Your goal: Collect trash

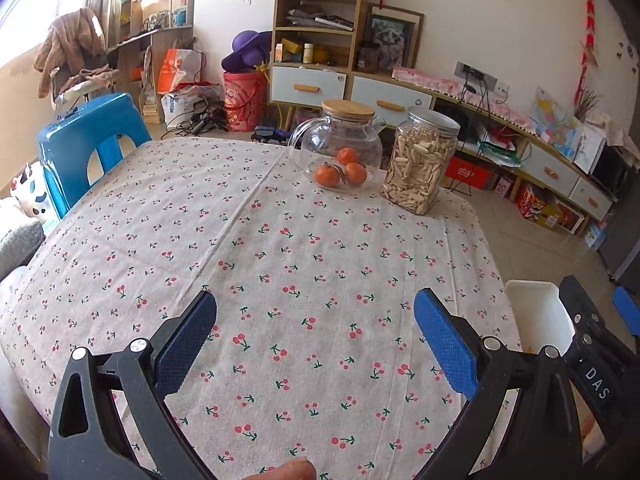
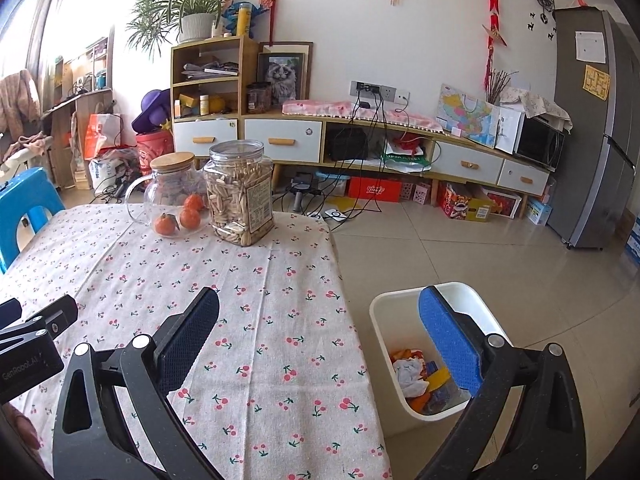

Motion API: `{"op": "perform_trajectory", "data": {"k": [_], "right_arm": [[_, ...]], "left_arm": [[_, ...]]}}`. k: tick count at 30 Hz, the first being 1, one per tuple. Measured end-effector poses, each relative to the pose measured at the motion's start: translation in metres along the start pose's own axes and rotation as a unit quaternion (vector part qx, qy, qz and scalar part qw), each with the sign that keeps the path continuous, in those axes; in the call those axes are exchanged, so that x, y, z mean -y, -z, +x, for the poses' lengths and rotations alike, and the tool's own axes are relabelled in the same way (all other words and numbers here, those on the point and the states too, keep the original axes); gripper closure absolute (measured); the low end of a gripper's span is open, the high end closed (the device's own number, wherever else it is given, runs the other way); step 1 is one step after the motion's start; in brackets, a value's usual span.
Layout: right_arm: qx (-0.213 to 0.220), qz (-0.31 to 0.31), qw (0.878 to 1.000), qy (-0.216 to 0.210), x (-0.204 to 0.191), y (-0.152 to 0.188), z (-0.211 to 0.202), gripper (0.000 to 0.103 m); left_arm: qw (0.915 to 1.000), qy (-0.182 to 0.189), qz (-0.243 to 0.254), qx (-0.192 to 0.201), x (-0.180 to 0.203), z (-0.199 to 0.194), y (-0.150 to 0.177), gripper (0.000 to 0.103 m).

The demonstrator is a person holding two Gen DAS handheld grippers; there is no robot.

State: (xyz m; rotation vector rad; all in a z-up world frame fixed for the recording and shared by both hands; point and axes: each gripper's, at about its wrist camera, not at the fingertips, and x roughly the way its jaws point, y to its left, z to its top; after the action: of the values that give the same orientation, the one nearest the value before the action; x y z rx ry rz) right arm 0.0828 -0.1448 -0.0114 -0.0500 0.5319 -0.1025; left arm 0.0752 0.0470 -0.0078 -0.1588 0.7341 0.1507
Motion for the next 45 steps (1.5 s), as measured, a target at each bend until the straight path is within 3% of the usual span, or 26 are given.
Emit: {"op": "perform_trajectory", "data": {"k": [19, 45], "right_arm": [[0.006, 0.004, 1.000, 0.001, 0.010, -0.002, -0.006, 0.007], [0.012, 0.021, 0.999, 0.028, 0.047, 0.003, -0.016, 0.007]], "left_arm": [[0.9999, 0.003, 0.009, 0.013, 0.011, -0.006, -0.002, 0.007], [0.9982, 0.023, 0.045, 0.030, 0.057, -0.018, 0.002, 0.007]]}}
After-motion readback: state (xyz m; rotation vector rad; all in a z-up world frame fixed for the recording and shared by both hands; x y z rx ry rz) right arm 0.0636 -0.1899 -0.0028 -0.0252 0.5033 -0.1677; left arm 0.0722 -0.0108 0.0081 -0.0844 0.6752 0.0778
